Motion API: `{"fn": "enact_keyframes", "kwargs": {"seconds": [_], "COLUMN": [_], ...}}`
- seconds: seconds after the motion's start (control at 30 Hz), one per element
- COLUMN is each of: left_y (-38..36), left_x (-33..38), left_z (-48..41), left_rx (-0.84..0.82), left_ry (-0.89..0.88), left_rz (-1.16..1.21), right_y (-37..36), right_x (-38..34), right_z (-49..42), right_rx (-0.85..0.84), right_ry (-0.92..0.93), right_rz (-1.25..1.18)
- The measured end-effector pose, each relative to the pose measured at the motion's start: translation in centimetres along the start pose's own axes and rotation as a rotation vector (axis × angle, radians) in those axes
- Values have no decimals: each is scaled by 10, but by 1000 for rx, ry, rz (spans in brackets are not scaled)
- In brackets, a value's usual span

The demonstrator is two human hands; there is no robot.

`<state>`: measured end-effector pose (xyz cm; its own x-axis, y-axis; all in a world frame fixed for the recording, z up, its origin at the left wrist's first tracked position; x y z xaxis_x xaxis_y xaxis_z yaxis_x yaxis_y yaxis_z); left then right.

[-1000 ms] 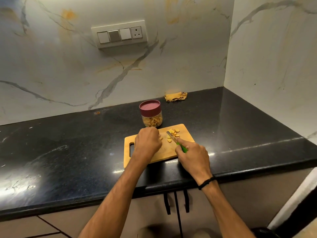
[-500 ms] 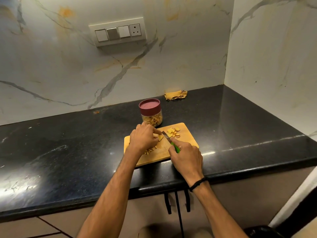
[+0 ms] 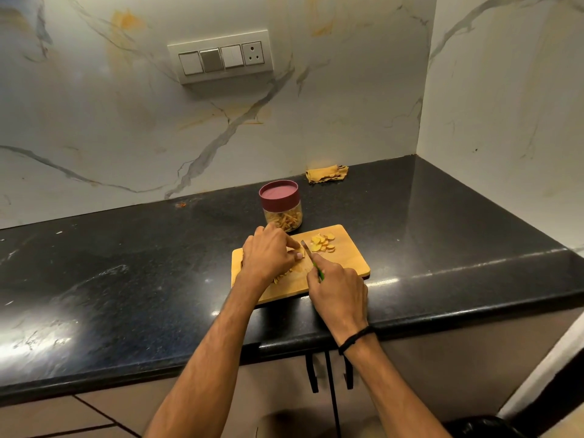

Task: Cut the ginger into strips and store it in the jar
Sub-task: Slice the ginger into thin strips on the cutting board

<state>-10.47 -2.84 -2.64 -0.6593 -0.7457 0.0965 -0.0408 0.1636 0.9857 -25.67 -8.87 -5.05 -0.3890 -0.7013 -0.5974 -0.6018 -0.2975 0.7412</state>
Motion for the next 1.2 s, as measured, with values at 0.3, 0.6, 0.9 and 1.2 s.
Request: {"fn": "enact_keyframes", "kwargs": {"seconds": [0.3,0.6,0.9,1.2], "left_y": [-7,-11,-13,-15], "left_x": [-2,-1,-1,5], "left_z": [-5,-7,-8,-6], "left_rx": [34,35,30,65], "left_ry": [-7,-12,1,43], "left_rz": [3,-9,-1,-9], "right_y": [-6,-9,-9,-12], "right_x": [-5,-6,-6,-16], "right_z": [-1,-2,-2,-6], "right_rx": [-35,-52,-54,-76], "right_ry": [1,22,49,81], "right_rz": [42,48,68,124]}}
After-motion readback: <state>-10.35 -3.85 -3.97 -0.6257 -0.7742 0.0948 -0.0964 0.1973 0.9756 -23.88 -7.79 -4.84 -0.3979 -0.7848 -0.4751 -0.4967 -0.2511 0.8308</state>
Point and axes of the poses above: each hand's wrist, its own z-axis away from the middle knuckle, its own y-axis out of the back of the hand, x = y × z, the point moved 3 cm from there along -z, towards the middle knuckle
